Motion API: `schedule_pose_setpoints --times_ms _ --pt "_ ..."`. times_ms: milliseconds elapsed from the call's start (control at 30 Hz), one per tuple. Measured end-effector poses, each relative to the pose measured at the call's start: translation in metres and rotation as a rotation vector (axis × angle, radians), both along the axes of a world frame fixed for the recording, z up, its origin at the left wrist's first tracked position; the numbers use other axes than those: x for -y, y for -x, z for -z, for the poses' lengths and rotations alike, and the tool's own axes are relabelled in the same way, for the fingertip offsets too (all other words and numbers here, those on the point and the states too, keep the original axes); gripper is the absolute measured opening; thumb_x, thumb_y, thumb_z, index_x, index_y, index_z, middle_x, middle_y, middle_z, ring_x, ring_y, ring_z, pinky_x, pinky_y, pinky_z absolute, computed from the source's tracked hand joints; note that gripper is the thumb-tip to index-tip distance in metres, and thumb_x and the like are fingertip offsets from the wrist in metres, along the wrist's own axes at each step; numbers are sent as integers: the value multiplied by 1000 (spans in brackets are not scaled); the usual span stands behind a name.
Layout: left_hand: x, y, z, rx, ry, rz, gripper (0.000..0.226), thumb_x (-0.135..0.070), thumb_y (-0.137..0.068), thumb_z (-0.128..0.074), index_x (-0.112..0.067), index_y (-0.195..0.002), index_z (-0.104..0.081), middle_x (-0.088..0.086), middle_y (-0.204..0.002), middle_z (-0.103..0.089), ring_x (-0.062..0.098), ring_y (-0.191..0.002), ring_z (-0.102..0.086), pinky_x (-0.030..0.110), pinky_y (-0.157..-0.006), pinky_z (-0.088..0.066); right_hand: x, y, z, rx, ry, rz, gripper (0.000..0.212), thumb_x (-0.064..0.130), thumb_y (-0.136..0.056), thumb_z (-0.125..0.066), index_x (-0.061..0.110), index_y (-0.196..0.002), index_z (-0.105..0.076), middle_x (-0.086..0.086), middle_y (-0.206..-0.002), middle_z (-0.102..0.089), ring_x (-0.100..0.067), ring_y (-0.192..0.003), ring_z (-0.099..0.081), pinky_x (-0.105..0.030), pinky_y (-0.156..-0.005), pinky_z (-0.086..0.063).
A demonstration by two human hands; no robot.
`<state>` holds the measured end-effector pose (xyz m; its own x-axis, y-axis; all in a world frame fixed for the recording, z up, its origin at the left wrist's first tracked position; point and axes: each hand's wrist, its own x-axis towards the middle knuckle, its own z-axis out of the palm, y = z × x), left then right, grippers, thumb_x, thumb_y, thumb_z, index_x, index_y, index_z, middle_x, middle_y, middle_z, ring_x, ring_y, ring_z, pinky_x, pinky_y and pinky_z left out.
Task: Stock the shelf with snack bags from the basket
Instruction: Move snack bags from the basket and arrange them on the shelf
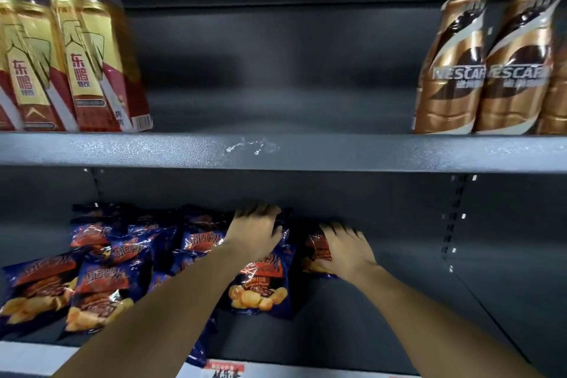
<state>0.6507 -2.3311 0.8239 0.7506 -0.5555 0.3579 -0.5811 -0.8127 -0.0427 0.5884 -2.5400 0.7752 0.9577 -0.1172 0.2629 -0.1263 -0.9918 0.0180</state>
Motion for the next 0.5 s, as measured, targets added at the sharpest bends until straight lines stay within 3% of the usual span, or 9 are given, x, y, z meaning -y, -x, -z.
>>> schedule_pose_setpoints --times_ms 100,200,367,500 --pt "-12 -3 1 13 -10 -41 42 -41 -96 -42 -23 -134 -44 2 -135 -50 26 -125 -46 39 -105 -34 2 -16 8 -24 -24 -14 100 73 -78 -57 21 -154 -19 -4 -160 -22 -26 -149 -15 -43 -118 -21" --pt "-26 -5 3 -10 -7 -95 41 -40 -96 -43 -24 -133 -45 2 -132 -52 25 -122 -49 39 -101 -37 2 -26 15 -44 15 -12 101 75 -77 -55 23 -155 -16 -3 -158 -24 -30 -148 -13 -51 -118 -18" --pt "-41 0 10 -47 -6 -150 44 -40 -97 -43 -24 -138 -43 0 -138 -49 24 -127 -45 41 -107 -33 -3 -18 15 -63 -1 26 89 61 -84 -61 23 -153 -20 -3 -147 -36 -29 -138 -29 -50 -106 -35" --pt "-38 13 7 -59 -4 -151 45 -39 -97 -43 -23 -139 -42 1 -139 -49 24 -128 -44 42 -107 -32 3 1 14 0 -24 49 78 53 -89 -61 25 -150 -22 1 -145 -37 -25 -135 -32 -46 -103 -38"
